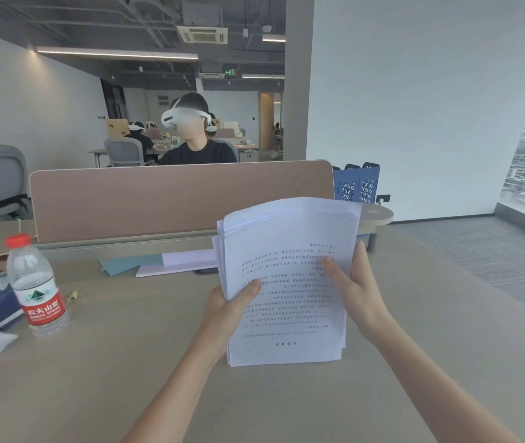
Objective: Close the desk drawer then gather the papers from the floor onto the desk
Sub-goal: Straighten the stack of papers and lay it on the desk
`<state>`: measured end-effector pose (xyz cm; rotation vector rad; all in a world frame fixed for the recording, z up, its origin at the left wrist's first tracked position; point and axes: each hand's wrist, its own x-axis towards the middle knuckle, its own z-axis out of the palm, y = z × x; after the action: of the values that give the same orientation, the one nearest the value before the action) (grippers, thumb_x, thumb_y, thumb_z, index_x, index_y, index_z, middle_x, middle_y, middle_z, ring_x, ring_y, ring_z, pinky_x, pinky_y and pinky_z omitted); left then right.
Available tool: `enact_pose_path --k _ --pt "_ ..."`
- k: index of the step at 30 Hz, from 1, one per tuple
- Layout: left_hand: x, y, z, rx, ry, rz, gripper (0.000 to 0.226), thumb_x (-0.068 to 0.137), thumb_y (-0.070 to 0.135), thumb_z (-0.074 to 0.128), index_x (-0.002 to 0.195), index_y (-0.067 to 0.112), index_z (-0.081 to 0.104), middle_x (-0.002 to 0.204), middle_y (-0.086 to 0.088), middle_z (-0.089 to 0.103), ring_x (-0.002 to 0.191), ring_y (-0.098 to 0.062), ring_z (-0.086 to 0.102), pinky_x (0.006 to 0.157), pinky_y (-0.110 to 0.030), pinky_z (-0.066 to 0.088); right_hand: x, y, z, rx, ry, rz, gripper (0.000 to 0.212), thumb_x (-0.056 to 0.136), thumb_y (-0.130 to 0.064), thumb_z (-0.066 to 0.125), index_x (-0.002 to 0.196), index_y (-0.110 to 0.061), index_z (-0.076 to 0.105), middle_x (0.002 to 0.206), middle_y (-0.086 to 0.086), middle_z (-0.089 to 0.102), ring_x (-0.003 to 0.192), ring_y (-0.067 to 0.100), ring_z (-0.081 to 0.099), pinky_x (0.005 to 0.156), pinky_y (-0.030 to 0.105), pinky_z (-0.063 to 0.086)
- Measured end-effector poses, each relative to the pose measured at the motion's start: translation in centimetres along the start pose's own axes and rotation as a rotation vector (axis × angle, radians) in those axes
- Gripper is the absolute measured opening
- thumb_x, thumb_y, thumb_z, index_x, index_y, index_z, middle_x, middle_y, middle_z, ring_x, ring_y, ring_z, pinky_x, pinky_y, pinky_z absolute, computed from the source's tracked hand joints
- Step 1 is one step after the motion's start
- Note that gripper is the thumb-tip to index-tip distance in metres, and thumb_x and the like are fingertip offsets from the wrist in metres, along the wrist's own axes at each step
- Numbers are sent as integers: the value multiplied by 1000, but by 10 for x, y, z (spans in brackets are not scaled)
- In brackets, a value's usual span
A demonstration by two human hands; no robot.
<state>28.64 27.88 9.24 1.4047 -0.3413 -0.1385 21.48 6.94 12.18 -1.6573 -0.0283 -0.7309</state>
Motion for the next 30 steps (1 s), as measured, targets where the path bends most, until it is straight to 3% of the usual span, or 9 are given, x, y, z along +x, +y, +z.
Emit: enact_pose_path --k 5,8,13,16,18,20,22,26,30 --pt "-2 7 14 0 95 49 6 90 27 71 87 25 77 82 10 81 80 -9 77 70 -28 61 -1 -5 0 -38 46 -83 16 101 -15 55 109 -26 47 110 -6 63 105 12 64 92 43 52" --pt "1 9 14 4 78 39 3 88 24 73 87 24 76 80 12 81 76 -6 77 62 -23 60 -3 -7 0 -51 31 -88 22 99 -17 58 107 -32 45 108 -9 62 106 11 64 94 46 53" --pt "5 -2 6 22 15 -98 18 86 22 75 104 18 76 101 -1 81 93 -19 77 83 -38 60 4 -9 -7 -144 24 -90 60 94 -25 59 140 -45 26 117 -2 65 109 21 66 96 54 51" --pt "5 -5 5 25 -21 -106 23 86 20 76 108 18 75 105 0 81 96 -20 77 89 -42 58 16 -18 -15 -257 11 -205 83 98 -9 56 150 -51 8 135 -8 59 111 13 64 97 35 50" --pt "6 -6 3 18 -50 -104 25 85 20 77 109 19 75 106 -1 80 98 -20 77 89 -42 58 22 -29 -18 -409 -16 -297 85 97 -7 56 152 -48 7 151 -29 36 122 -10 49 100 7 38" --pt "7 -6 1 5 -68 -98 29 80 22 79 109 18 75 107 -2 80 99 -22 76 89 -42 57 28 -36 -20 -537 -51 -390 78 97 -7 57 153 -42 15 145 -36 30 125 -15 37 94 -8 24" --pt "7 -7 -2 -4 -85 -91 33 78 24 77 110 18 75 109 -4 79 101 -24 76 90 -44 56 32 -40 -22 -618 -89 -435 67 98 -9 56 152 -36 29 135 -23 44 114 -8 38 92 -6 27" --pt "9 -9 -5 -13 -110 -82 35 78 25 75 111 15 75 111 -6 79 104 -26 75 92 -44 55 36 -43 -24 -688 -126 -469 50 97 -6 55 144 -24 49 124 -5 59 106 5 46 97 24 40" --pt "10 -9 -6 -23 -119 -85 30 81 19 77 110 13 75 110 -7 79 103 -26 75 89 -41 56 37 -44 -28 -676 -121 -442 57 98 -9 55 148 -31 42 118 7 63 111 21 50 89 -5 29"
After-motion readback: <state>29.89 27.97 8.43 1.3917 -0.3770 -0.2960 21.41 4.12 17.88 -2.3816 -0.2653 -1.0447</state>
